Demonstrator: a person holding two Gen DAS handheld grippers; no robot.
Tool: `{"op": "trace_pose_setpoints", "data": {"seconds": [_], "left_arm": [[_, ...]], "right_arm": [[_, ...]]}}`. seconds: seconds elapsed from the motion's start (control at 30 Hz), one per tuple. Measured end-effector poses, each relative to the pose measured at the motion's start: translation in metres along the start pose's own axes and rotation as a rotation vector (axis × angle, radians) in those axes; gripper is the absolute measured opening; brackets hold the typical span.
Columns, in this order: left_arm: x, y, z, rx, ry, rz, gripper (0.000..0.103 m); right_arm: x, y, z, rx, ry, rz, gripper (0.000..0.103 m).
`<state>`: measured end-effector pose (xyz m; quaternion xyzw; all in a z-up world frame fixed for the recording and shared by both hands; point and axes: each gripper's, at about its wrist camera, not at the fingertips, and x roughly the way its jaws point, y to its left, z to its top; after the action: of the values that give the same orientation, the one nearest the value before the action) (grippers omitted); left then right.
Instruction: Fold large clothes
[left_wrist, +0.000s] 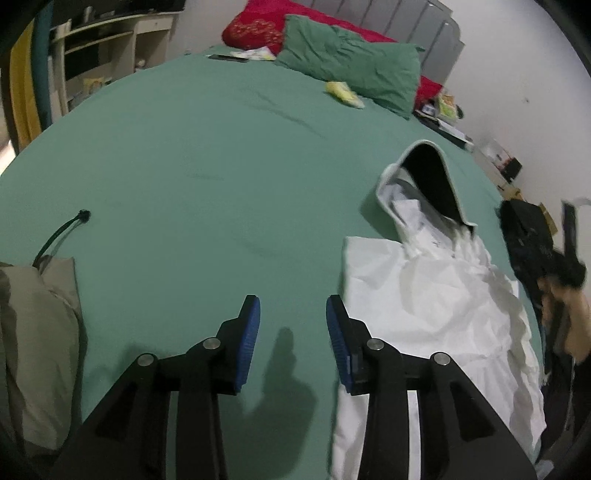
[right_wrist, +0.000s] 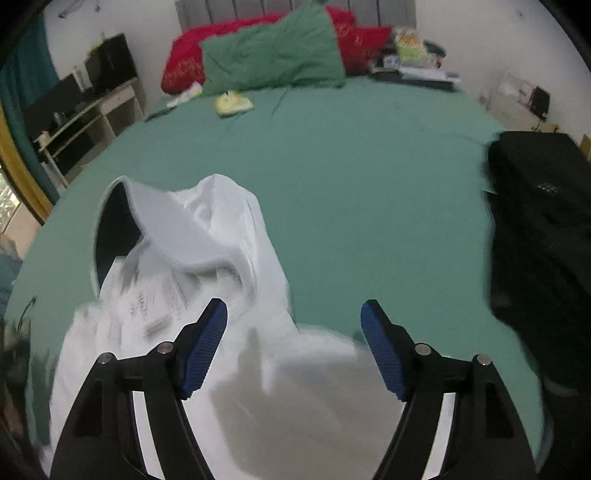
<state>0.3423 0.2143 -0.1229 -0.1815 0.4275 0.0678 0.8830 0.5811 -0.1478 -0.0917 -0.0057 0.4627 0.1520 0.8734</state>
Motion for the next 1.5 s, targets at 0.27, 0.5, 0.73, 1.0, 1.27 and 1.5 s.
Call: {"op": "trace_pose_setpoints", "data": {"seconds": [0.27,0.5,0.73,1.0,1.27,1.5], "left_arm": [[0.01,0.015,0.007,-0.035,0.02,0.015,0.04],[0.019,0.013,0.002,-0.023,0.045,0.02,0.04],[0.013,0.004,0.0,-0.001,0.042,-0.011,0.04],[0.014,0.004,-0.003,-0.034,0.061,-0.016,0.04],[0.017,-0.001,-0.006,-0.01,0.078,-0.021,0.04],[0.01,0.003,-0.002,-0.016,0.047,-0.005,0.04]], "right_arm": [[0.064,0.079,0.099,-0.058,-0.012,0.31,0.087],[0.103,0.17,0.091,-0.405,0.176,0.346,0.086],[0.11,0.136,0.02,-0.633,0.364,0.113,0.068],[0.052,0.08,0.014,-0.705,0.09,-0.243,0.003],[0.051,0.048,-0.031,-0.861,0.198,-0.286,0.014],[0.004,0.029,-0.018,-0.706,0.203,-0.079,0.07]]}}
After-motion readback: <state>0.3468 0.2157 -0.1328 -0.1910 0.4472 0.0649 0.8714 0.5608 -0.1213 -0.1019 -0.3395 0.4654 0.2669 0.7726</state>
